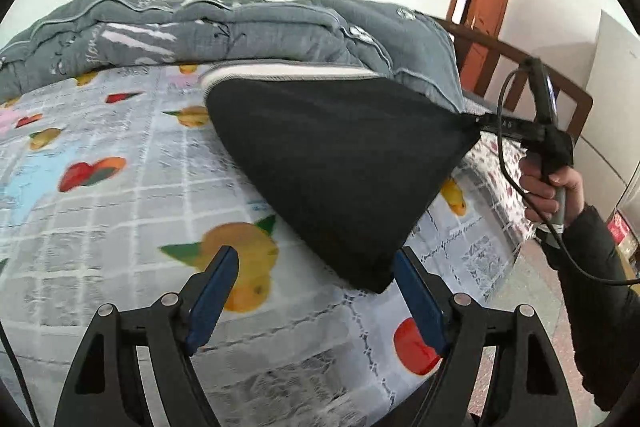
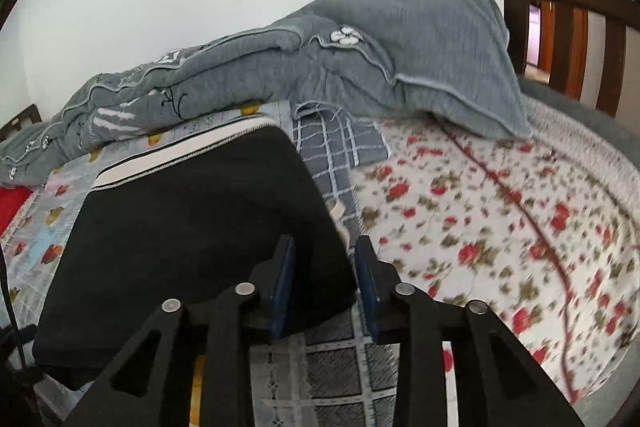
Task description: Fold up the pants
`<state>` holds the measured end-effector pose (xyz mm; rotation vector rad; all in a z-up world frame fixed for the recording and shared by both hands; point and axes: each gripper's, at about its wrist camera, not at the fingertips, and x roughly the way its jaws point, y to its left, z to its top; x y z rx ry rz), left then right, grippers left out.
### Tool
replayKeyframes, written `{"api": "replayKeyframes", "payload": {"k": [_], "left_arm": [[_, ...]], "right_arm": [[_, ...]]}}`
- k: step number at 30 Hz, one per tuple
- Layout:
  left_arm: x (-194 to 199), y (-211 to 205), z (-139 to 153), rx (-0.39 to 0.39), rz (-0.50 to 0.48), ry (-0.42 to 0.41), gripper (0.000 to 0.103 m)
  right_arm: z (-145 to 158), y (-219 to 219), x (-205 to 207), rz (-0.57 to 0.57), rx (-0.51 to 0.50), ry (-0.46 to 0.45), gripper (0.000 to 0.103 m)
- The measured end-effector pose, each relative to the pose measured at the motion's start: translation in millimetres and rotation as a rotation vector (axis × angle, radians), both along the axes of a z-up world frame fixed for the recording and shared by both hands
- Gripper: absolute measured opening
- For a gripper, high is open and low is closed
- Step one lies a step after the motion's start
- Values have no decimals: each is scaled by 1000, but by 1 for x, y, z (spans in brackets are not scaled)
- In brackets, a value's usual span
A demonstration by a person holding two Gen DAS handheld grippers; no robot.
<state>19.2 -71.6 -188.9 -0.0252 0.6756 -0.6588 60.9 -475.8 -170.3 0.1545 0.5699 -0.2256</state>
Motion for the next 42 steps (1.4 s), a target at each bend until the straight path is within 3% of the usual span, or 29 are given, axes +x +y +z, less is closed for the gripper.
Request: {"api": "replayKeyframes", "payload": {"k": [6, 8, 10, 12, 14, 16, 18, 21, 26, 32, 35, 37, 40, 42], "left_arm": [[42, -2, 8, -70, 44, 90, 77], [59, -9, 3, -100, 50, 132, 77], [78, -20, -10, -116, 57, 208, 76], [97, -25, -25, -181, 42, 317, 73], [110, -25, -30, -268, 30, 376, 63], [122, -29, -32, -278, 43, 418, 40], [129, -29, -28, -275, 64, 403, 22], [134, -13, -17, -278, 90, 341, 14], [146, 57, -8, -330, 142, 339, 14], [164, 155, 7, -211, 257, 259, 15], [169, 187, 1, -134, 325, 261, 26], [166, 200, -6, -45, 377, 270, 40], [146, 211, -6, -49, 383, 218, 51], [131, 212, -1, -63, 369, 190, 51]], "right_arm": [[1, -11, 25, 35, 112, 18, 47], [-6, -14, 40, 67, 137, 64, 57], [-19, -17, 54, 97, 179, 116, 57], [-26, -20, 58, 136, 229, 126, 59], [-29, -23, 61, 163, 250, 145, 60], [-31, -23, 65, 177, 271, 163, 59], [-30, -20, 68, 186, 266, 173, 57], [-24, -10, 66, 193, 281, 187, 53], [-12, 48, 66, 278, 255, 190, 47], [-21, 143, 91, 425, 303, 190, 43], [-30, 187, 103, 456, 291, 179, 45], [-28, 204, 106, 433, 273, 176, 45], [-14, 215, 90, 374, 192, 109, 45], [-5, 223, 73, 379, 146, 33, 45]]}}
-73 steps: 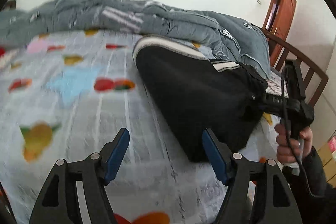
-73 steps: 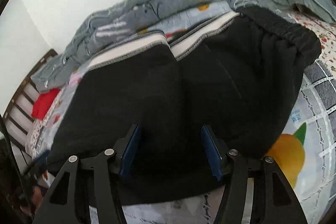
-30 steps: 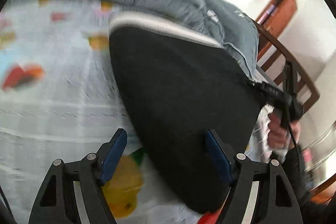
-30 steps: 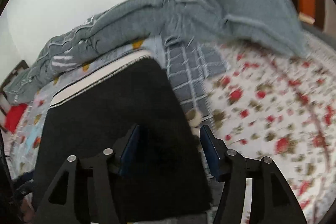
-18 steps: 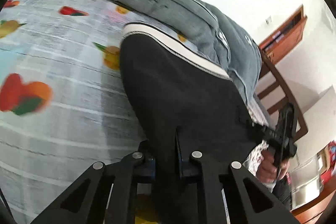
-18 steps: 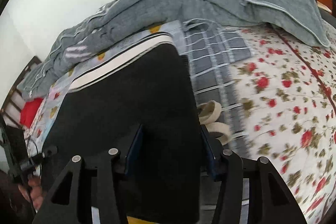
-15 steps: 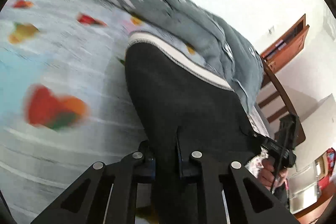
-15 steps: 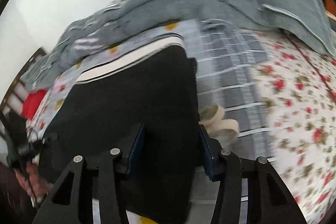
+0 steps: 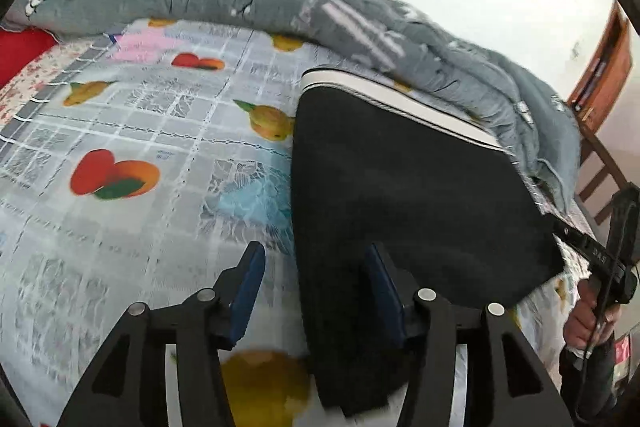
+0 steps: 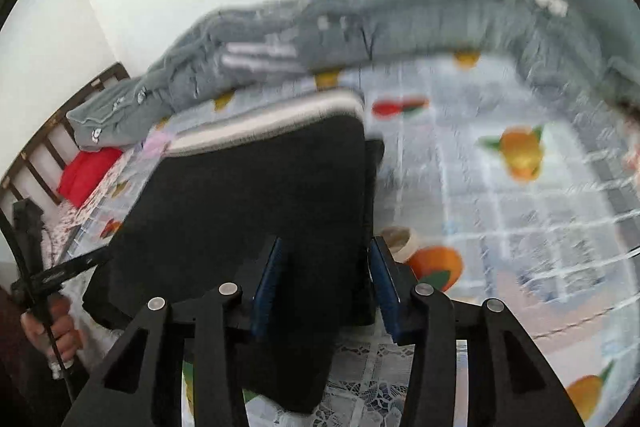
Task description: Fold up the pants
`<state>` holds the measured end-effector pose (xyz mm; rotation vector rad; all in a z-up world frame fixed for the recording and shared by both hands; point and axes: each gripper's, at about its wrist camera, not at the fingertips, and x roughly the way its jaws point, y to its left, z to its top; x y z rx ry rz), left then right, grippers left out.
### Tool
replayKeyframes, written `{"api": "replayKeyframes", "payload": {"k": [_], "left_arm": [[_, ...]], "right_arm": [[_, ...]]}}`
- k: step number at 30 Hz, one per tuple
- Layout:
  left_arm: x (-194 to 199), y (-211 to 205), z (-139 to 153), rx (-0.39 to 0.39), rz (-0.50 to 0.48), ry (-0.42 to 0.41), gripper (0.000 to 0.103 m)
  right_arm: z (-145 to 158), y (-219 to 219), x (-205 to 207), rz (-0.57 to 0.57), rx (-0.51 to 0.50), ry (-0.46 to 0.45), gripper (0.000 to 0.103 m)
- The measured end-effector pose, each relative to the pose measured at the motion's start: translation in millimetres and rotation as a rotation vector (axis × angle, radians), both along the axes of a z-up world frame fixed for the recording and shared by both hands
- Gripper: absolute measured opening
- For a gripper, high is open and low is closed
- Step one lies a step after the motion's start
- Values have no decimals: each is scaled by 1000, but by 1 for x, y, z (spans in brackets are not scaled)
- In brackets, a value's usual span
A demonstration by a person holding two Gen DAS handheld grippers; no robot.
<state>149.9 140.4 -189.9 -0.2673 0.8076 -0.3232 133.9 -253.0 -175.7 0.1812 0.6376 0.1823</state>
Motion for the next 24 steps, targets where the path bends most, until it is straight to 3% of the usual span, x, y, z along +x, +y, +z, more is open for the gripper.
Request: {"api": "replayKeyframes", "payload": {"k": [3, 4, 6, 8, 9, 11, 13, 16, 20, 22, 24], "left_arm": [[-22, -4, 8, 6, -31, -51, 51], [-27, -8, 8, 30, -36, -60, 51], [-34, -26, 0, 126, -35, -53, 53], [-45, -45, -16, 278, -22, -63, 54], [-50, -47, -18, 295, -23, -72, 54], [-55, -42, -15, 266, -29, -60, 54], [-55, -29, -5, 185, -30, -40, 54], [-62, -16, 16, 106, -19, -131, 55], [-50, -31, 23, 97, -28, -157, 55], [-38, -45, 12, 132, -53, -94, 54], [-33, -58, -6, 184, -99, -23, 54]], "right_arm": [[-6, 18, -12, 13, -92, -27, 45], [-17, 25, -12, -20, -173, -7, 45], [-33, 35, -14, -44, -247, 1, 45], [-35, 34, -23, -45, -259, -8, 45], [-34, 34, -24, -40, -265, 4, 45], [-30, 31, -26, -28, -261, 24, 46], [-22, 26, -30, -14, -239, 26, 46], [-13, 22, -39, -15, -213, -18, 46], [-23, 33, -40, 3, -241, -13, 46], [-39, 38, -35, -21, -312, 25, 48], [-41, 34, -37, -11, -291, 26, 49]]}}
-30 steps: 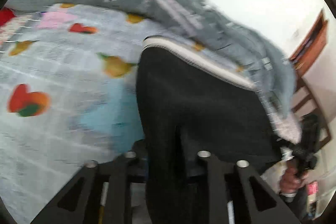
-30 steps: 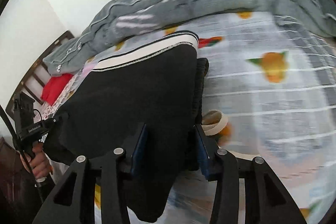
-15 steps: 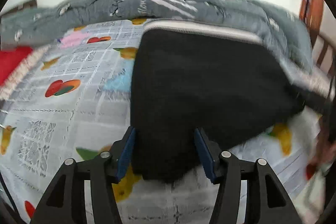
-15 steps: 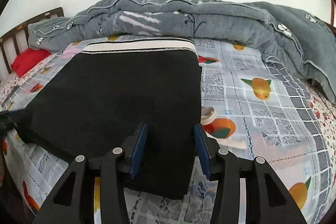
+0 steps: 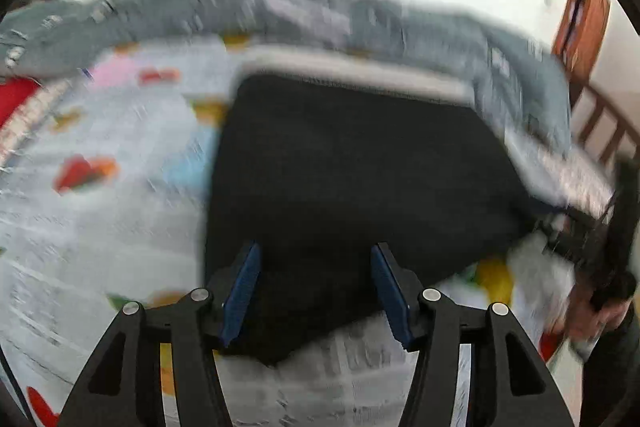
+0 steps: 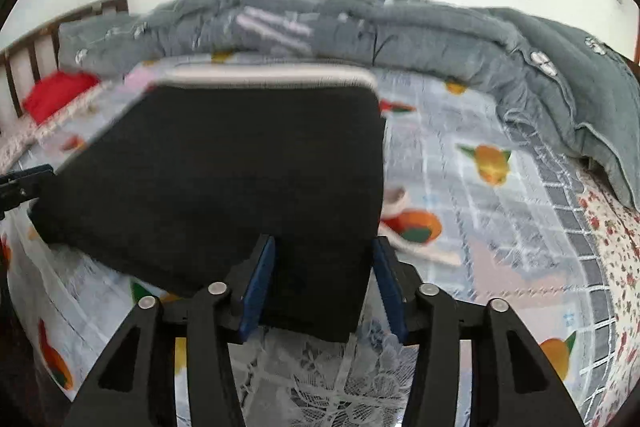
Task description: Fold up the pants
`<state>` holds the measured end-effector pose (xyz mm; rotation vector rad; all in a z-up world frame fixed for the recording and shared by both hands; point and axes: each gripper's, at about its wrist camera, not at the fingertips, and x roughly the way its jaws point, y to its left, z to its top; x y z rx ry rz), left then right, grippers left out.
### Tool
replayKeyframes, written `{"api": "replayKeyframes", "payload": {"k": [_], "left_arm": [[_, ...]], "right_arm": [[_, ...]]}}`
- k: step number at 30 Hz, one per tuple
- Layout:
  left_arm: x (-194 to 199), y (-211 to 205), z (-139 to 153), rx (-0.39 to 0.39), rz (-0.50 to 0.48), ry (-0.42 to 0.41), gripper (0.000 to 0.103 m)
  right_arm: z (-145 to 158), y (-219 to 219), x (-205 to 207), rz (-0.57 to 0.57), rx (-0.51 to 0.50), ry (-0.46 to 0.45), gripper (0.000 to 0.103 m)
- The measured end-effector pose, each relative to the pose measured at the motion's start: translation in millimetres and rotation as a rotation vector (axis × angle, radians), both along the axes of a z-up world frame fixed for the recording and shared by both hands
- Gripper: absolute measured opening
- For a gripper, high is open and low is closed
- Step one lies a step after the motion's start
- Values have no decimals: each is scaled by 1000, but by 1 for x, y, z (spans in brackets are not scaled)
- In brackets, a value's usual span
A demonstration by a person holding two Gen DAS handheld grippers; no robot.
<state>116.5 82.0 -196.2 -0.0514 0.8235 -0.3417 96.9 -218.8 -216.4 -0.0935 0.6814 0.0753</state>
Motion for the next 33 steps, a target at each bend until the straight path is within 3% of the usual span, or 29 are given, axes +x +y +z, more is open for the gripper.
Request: {"api": "replayKeyframes", "payload": {"k": [2, 3, 6, 9, 15, 16, 17, 18, 20, 21, 22, 24, 27, 30, 31, 33], "left_arm": [[-13, -9, -1, 80, -45, -73, 54], [-16, -10, 1, 82, -70, -77, 54], [-9, -1, 16, -4, -84, -81, 55], [7, 5, 29, -13, -35, -118, 56], [49, 23, 38, -55, 57, -122, 56], [55, 25, 38, -55, 67, -124, 56], [61, 28, 38, -47, 81, -123, 56], [67, 30, 37, -34, 97, -121, 56], [76, 36, 37, -19, 122, -116, 56], [78, 38, 38, -18, 130, -113, 56], [81, 41, 38, -21, 133, -111, 56], [91, 41, 38, -28, 134, -104, 56], [108, 24, 44, -15, 116, -99, 56], [123, 0, 53, 16, 77, -151, 56], [131, -10, 55, 37, 72, -167, 56], [149, -28, 59, 50, 56, -177, 56]], "right_arm": [[7, -10, -2, 29, 50, 16, 49], [11, -15, -3, 26, 63, 6, 49], [29, -29, 8, 2, 77, -41, 49], [46, -41, 43, -9, 140, -39, 51], [31, -53, 153, -16, 313, 144, 51], [26, -50, 163, 17, 343, 168, 42], [25, -47, 165, 39, 347, 164, 25], [34, -47, 159, 48, 318, 97, 14], [50, -59, 140, 97, 383, 1, 11], [50, -69, 135, 74, 416, 1, 11], [46, -69, 136, 48, 389, 25, 11], [21, -59, 147, 6, 231, 117, 13], [38, -52, 141, 2, 157, 89, 20], [80, -36, 130, -12, 144, -63, 24], [86, -28, 132, 12, 139, -67, 32], [86, -10, 143, 35, 125, -55, 35]]}}
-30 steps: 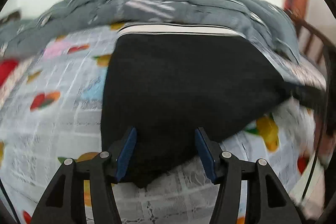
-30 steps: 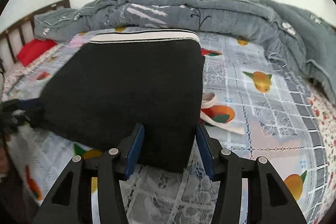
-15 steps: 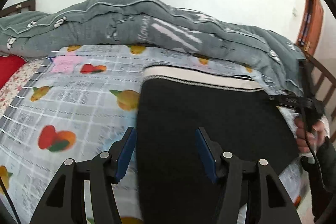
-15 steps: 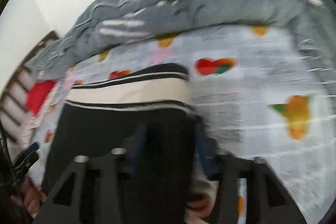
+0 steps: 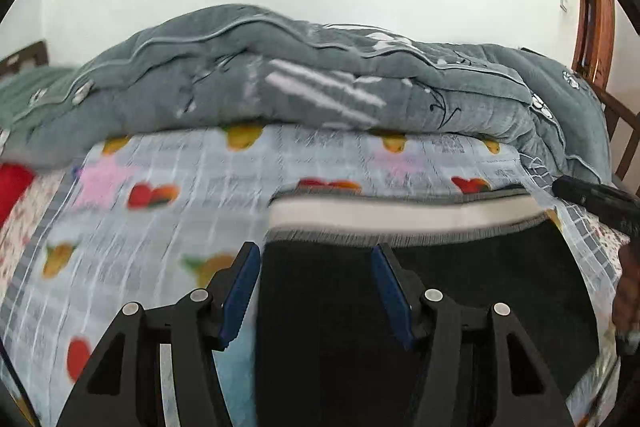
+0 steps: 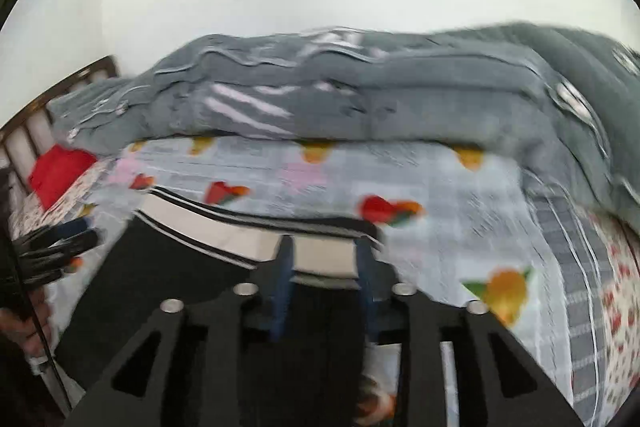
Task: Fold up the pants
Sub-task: 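Grasp the striped waistband with both grippers side by side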
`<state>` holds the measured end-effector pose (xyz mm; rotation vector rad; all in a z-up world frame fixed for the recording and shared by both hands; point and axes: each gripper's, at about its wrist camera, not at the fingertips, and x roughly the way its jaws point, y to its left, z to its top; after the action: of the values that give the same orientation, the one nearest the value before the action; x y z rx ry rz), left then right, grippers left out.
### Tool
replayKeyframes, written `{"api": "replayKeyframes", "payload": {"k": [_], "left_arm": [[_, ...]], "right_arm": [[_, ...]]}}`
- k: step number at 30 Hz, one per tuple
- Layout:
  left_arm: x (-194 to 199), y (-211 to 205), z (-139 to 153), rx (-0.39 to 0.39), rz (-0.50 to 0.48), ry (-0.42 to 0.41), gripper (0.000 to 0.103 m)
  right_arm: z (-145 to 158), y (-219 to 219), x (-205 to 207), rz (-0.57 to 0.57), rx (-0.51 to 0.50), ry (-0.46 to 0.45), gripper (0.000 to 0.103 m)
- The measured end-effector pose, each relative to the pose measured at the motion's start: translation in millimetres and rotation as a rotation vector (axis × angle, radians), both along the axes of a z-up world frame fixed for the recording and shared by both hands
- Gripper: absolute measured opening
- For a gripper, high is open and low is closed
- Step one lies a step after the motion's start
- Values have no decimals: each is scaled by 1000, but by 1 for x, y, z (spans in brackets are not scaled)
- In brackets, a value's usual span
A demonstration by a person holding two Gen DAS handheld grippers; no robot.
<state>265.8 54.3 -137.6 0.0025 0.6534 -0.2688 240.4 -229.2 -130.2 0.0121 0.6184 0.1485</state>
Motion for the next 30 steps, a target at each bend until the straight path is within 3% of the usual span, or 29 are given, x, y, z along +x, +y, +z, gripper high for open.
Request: {"api": "replayKeyframes", "payload": {"k": [2, 4, 6, 10, 15, 21, 30], "left_arm": [[22, -18, -6, 2, -38, 33, 56], [37, -32, -27, 64, -47, 72, 56], [47, -41, -54, 134, -36, 128, 57], [52, -32, -52, 70, -31, 123, 59], [56, -37, -55, 113, 1, 115, 61], [62, -33, -57, 91, -1, 127, 63], [62, -37, -59, 124, 2, 117, 65]], "right_arm": [[-16, 17, 18, -1, -23, 50, 35], [-47, 27, 41, -29, -72, 136, 36], [-67, 32, 51, -47, -130, 141, 36], [-65, 24, 62, -32, -91, 157, 36], [-67, 30, 68, -27, -120, 128, 36], [-68, 24, 72, -10, -69, 126, 37], [-68, 29, 72, -12, -99, 116, 38]]}}
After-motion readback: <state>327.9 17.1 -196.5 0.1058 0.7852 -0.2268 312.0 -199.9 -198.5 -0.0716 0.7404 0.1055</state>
